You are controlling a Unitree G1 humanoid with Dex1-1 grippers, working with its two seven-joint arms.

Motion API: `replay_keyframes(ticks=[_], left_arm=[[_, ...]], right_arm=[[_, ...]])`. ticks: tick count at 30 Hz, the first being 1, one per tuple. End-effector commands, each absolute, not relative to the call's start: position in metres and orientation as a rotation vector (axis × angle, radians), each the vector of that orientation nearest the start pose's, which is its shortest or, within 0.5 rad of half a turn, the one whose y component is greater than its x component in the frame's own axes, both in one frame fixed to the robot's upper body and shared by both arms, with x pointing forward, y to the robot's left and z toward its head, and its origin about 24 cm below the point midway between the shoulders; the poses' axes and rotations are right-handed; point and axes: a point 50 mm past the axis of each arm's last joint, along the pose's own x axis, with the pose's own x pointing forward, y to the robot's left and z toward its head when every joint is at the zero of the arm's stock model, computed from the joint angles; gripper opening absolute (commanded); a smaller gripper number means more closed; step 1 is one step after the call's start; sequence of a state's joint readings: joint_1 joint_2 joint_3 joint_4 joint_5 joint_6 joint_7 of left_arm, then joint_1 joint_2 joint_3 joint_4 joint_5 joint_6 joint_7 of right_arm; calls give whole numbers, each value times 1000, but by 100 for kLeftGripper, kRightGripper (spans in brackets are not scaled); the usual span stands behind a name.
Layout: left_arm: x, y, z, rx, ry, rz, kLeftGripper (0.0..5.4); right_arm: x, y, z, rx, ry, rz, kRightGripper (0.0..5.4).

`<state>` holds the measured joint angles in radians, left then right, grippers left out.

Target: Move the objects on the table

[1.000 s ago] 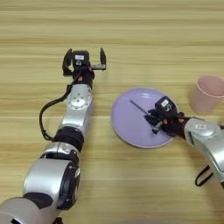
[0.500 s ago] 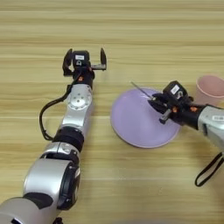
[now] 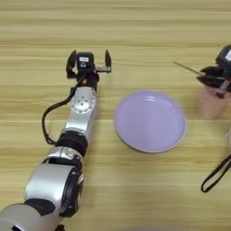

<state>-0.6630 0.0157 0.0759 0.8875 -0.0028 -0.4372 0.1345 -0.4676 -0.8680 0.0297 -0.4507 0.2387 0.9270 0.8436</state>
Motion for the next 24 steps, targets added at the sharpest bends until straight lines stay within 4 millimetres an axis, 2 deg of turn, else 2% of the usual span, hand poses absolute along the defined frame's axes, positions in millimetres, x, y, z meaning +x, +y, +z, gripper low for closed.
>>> replay_keyframes(ticks=[1,7,20,24], left_arm=[[361,123,74,12,-176,35,540],[361,121,74,9,-175,35,540],[360,122,73,8,-174,36,540],[360,121,74,7,-176,35,540]], right_arm=[[274,-215,228,-751,359,750,85],[281,-231,239,-873,445,756,85],[293,-234,218,-1069,598,816,85],[298,-235,219,-1088,616,813,85]])
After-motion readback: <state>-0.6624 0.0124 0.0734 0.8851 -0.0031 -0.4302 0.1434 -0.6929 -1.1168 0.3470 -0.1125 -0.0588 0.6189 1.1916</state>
